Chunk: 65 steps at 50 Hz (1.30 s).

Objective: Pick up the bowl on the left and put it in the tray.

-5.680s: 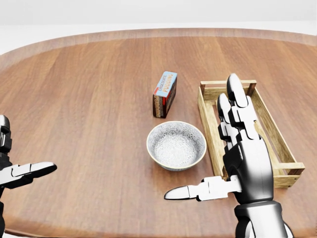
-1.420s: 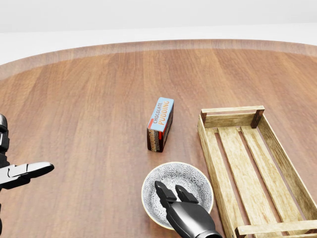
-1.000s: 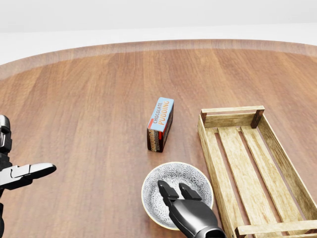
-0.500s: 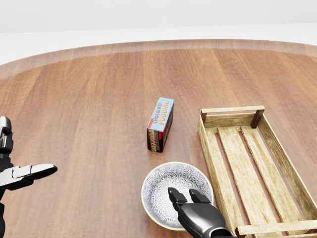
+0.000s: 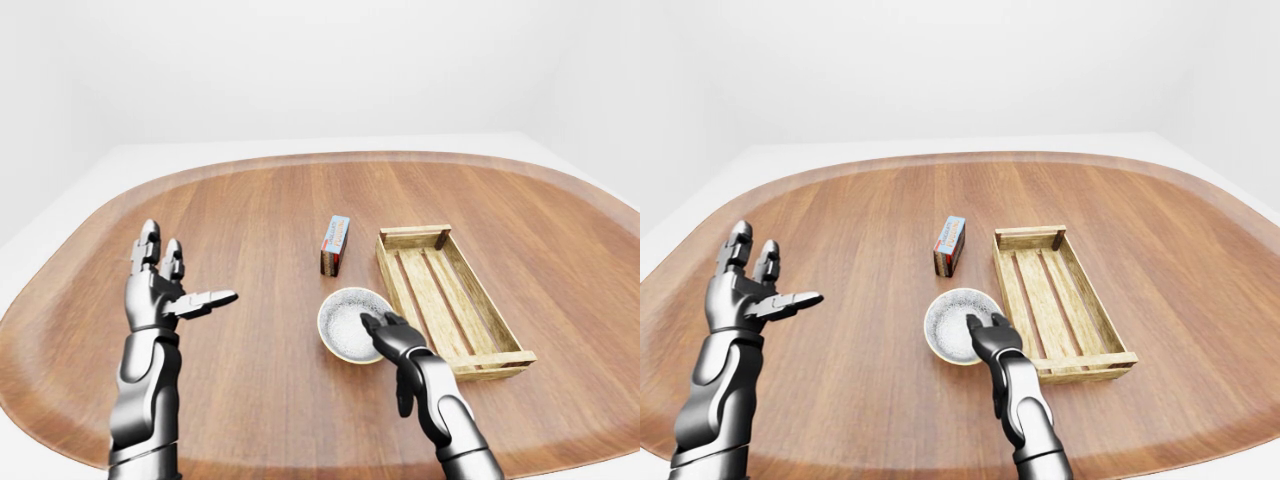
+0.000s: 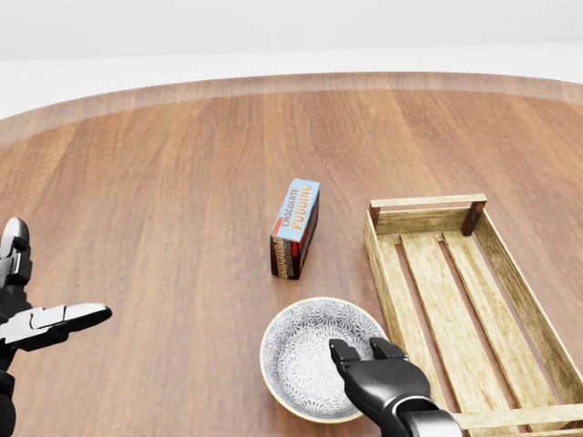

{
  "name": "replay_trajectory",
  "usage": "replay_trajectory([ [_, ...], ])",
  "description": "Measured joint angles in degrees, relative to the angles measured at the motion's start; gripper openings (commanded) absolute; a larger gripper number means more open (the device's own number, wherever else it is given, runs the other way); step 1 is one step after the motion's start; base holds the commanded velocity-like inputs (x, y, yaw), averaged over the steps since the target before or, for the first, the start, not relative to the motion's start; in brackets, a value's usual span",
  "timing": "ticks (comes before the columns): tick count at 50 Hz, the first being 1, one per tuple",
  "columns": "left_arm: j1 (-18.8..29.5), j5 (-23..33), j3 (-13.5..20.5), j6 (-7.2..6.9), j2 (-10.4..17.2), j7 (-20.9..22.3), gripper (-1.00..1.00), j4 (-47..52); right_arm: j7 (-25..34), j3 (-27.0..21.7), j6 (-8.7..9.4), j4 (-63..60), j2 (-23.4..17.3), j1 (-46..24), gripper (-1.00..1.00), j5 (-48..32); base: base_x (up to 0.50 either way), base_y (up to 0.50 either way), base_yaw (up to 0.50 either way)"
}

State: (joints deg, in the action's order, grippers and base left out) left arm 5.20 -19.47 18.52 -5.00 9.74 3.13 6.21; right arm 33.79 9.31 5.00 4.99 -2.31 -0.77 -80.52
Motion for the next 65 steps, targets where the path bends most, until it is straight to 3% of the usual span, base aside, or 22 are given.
replay_trajectory([
  [25, 0.01, 0.53, -0.47, 0.00, -0.20, 0.23, 1.00, -0.54, 4.92, -1.37, 0.00, 1.01, 1.19, -5.06, 1.00, -6.27, 0.00, 0.00, 0.00],
  [65, 0.06, -0.40, 0.38, 0.00, 0.26, 0.08, 1.00, 0.62, 2.81, 0.67, 0.00, 7.68, 3.82, -9.48, 1.00, -6.84, 0.00, 0.00, 0.00],
])
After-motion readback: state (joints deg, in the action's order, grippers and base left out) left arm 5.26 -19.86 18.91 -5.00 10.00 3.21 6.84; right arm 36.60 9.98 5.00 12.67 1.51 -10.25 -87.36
